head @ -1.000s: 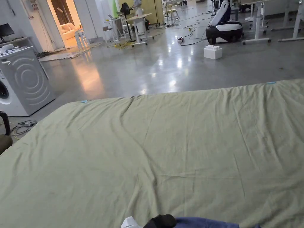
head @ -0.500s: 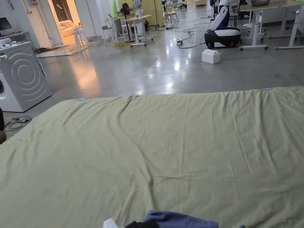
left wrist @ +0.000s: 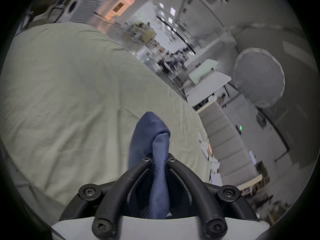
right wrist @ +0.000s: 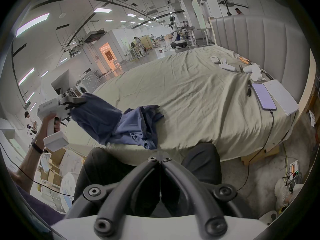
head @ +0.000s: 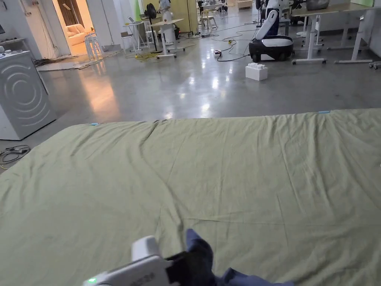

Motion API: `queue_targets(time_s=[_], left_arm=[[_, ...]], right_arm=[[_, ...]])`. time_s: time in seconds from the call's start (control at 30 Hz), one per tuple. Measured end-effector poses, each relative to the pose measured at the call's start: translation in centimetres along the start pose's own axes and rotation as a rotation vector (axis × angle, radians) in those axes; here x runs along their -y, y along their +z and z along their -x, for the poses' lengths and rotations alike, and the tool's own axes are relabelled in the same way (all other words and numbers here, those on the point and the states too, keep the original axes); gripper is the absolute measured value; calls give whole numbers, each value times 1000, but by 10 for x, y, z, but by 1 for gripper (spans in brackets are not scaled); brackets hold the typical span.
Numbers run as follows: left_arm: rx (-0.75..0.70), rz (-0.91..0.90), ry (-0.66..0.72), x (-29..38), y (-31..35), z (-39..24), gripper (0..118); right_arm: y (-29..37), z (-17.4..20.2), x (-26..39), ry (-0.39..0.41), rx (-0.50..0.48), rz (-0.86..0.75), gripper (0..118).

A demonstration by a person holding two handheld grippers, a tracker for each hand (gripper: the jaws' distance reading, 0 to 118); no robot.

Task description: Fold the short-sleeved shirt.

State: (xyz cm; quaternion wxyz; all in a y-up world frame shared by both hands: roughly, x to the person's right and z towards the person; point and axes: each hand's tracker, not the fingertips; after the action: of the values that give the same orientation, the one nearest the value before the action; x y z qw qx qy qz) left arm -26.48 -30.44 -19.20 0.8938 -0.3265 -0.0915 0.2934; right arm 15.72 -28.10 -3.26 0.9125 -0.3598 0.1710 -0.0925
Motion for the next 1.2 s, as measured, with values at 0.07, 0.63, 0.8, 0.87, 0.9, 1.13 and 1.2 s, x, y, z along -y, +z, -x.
queue_targets(time_s=[0.07,0.63,0.8,0.87,0.9,1.13,1.2], left_arm=[[-25,80,-75,25,-39,-29,10],[12,32,75,47,-41,-23,75],[209,142,182,71,-86,-14,4],[217,251,171,86,-113,-21,4],[118,281,109,93,-125,-27,4],[59,318,-12,104,-139,-29,0],[122,318,92,85,-127,-26,0]], right_arm=[[4,6,0,36,15,-15,0],[-8,-15,26,-70,-22,85,0],[-9,-12,21,-51,-11,66,0],[-7,-12,21,-42,6,61,0],[-7,-12,23,-43,8,62,1],[-12,-16,36,-79,13,102,1],[-18,-14,31,-76,-9,121,1]])
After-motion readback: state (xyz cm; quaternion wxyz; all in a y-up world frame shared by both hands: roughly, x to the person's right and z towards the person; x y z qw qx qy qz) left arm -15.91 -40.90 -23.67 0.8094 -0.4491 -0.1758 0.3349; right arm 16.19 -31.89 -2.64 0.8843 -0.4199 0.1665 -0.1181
